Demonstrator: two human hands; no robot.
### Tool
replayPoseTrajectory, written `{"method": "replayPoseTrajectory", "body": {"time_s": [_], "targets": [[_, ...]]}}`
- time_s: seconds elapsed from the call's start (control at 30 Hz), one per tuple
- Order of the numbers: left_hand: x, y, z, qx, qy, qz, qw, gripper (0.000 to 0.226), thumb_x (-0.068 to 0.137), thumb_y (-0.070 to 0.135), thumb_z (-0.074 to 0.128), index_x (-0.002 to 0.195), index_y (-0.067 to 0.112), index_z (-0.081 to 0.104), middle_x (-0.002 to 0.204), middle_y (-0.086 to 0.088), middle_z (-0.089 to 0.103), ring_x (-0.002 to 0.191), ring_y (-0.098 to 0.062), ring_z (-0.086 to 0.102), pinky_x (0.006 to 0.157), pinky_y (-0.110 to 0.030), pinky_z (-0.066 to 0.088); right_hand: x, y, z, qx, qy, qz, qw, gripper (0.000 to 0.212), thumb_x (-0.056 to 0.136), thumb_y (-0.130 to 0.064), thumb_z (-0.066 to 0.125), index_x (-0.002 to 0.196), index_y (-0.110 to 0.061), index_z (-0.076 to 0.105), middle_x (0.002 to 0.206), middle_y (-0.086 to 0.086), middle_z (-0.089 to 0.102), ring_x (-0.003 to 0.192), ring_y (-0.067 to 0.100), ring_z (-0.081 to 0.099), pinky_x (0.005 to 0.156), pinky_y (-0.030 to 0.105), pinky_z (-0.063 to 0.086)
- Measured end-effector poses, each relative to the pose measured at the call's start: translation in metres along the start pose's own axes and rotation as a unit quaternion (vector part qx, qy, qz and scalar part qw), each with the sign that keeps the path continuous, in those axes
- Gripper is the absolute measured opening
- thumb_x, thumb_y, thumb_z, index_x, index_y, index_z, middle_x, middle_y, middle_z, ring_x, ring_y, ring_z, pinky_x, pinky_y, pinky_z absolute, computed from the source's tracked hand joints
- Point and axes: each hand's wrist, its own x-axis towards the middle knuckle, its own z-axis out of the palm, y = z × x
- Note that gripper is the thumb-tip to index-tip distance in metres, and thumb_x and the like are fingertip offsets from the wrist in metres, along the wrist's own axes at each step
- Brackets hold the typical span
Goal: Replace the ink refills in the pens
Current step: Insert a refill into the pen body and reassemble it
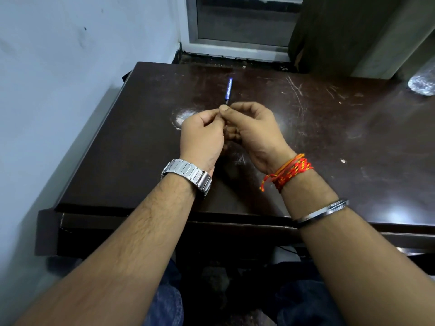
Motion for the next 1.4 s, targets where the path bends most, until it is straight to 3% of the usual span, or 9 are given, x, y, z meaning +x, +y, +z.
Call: {"method": "replayPoseTrajectory", "body": {"time_s": [0.13,0.27,0.4,0.5,0.67,0.9,1.07,1.2,1.4], "targets": [[0.003,-0.006,-0.004,0.039,0.020,0.044,0.998,0.018,0.088,0.006,0.063,0.086,0.018,0.075,0.077,-0.003,0.077,0.074,-0.018,0.074,0.069,-0.034,0.060,-0.003,-0.001,-0.001,-0.016,-0.011,0.015,1.000,0.014,0.089,-0.012,0.071,0.079,-0.002,0.067,0.076,0.019,0.065,0.052,0.016,0.059,0.048,0.026,0.052],[0.003,-0.007,-0.003,0.068,0.001,0.034,0.997,0.014,0.079,0.017,0.074,0.093,0.016,0.073,0.079,-0.001,0.077,0.077,-0.015,0.075,0.078,-0.038,0.061,0.001,-0.006,-0.008,-0.056,0.035,0.002,0.998,0.020,0.087,-0.009,0.068,0.068,-0.007,0.066,0.061,0.009,0.062,0.047,0.013,0.057,0.049,0.026,0.050],[0.003,-0.004,-0.005,0.119,0.050,0.053,0.990,0.023,0.074,0.030,0.073,0.095,0.020,0.070,0.074,0.005,0.074,0.073,-0.012,0.072,0.082,-0.039,0.060,0.013,-0.013,-0.036,-0.129,0.136,-0.037,0.982,0.023,0.085,-0.013,0.069,0.062,-0.012,0.065,0.055,0.004,0.059,0.048,0.015,0.057,0.053,0.029,0.053],[0.002,-0.002,-0.008,0.146,0.067,0.065,0.985,0.022,0.077,0.026,0.072,0.098,0.019,0.070,0.074,0.008,0.074,0.070,-0.010,0.071,0.080,-0.037,0.060,0.018,-0.014,-0.060,-0.245,0.177,-0.025,0.953,0.022,0.081,-0.020,0.070,0.061,-0.012,0.070,0.060,0.007,0.063,0.053,0.019,0.062,0.061,0.033,0.059],[0.002,0.001,-0.009,0.175,0.088,0.076,0.978,0.020,0.079,0.023,0.071,0.098,0.018,0.071,0.075,0.006,0.074,0.071,-0.012,0.072,0.078,-0.038,0.060,0.019,-0.012,-0.074,-0.428,0.153,0.039,0.890,0.020,0.083,-0.024,0.069,0.073,-0.008,0.075,0.064,0.007,0.069,0.053,0.017,0.067,0.050,0.020,0.051],[0.005,0.005,-0.015,0.217,0.123,0.079,0.965,0.016,0.078,0.023,0.073,0.094,0.019,0.074,0.070,0.009,0.072,0.065,-0.005,0.069,0.066,-0.023,0.057,0.018,-0.010,-0.070,-0.489,0.119,0.038,0.863,0.024,0.081,-0.024,0.072,0.085,-0.001,0.076,0.076,0.017,0.074,0.077,0.027,0.073,0.080,0.037,0.061],[0.008,0.005,-0.021,0.240,0.142,0.072,0.958,0.014,0.076,0.019,0.073,0.090,0.020,0.075,0.064,0.013,0.068,0.060,0.002,0.064,0.053,-0.010,0.044,0.018,-0.010,-0.069,-0.495,0.120,0.045,0.860,0.028,0.079,-0.027,0.076,0.092,-0.002,0.073,0.089,0.019,0.072,0.093,0.031,0.070,0.083,0.041,0.061],[0.008,0.006,-0.023,0.253,0.151,0.066,0.953,0.013,0.075,0.016,0.071,0.086,0.022,0.074,0.061,0.014,0.065,0.057,0.003,0.061,0.045,-0.003,0.039,0.016,-0.011,-0.068,-0.497,0.126,0.040,0.858,0.031,0.079,-0.030,0.075,0.092,-0.001,0.073,0.090,0.019,0.072,0.092,0.031,0.071,0.084,0.039,0.060],[0.010,0.010,-0.029,0.278,0.153,0.068,0.946,0.014,0.076,0.011,0.069,0.085,0.021,0.075,0.058,0.014,0.062,0.060,0.003,0.060,0.045,0.002,0.037,0.016,-0.010,-0.068,-0.513,0.148,0.015,0.845,0.038,0.081,-0.037,0.071,0.087,0.000,0.071,0.092,0.020,0.070,0.091,0.029,0.068,0.076,0.034,0.058]]}}
